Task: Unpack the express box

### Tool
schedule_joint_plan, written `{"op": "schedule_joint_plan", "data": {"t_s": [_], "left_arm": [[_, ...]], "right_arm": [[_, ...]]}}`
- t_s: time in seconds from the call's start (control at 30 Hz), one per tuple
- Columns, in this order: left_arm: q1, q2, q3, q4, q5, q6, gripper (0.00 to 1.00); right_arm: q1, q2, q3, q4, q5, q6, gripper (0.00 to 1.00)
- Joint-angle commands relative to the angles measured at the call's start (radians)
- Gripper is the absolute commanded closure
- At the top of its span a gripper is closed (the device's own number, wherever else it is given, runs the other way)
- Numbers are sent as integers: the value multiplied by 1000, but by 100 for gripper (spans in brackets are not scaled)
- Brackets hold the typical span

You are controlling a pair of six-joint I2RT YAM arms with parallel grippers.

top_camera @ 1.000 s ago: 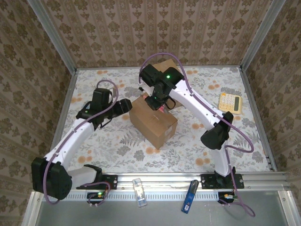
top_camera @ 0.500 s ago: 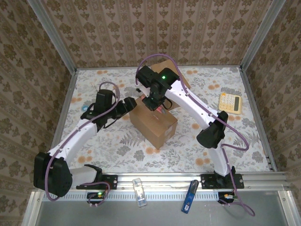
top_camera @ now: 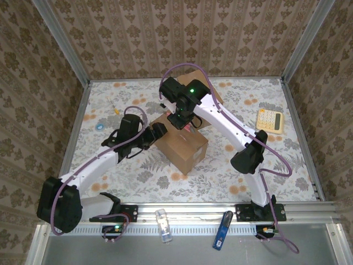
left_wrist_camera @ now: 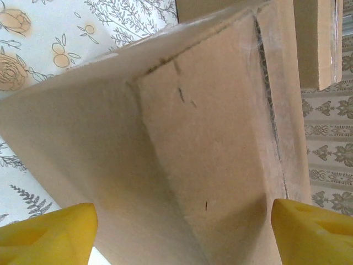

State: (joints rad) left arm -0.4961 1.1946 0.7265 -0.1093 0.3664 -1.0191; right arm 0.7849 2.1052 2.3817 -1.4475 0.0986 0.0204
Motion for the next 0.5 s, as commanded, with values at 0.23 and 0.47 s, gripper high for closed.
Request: {"op": "schedule_joint_plan", "data": {"t_s": [0.23,0.47], "left_arm": [[-2,-1,-103,180,24,-74,22],[-3,-1,-198,292,29,-114,24]], "right_arm": [[20,7,9,-20,38,-21,100],[33,-11,-42,-11,94,-4,100]]}}
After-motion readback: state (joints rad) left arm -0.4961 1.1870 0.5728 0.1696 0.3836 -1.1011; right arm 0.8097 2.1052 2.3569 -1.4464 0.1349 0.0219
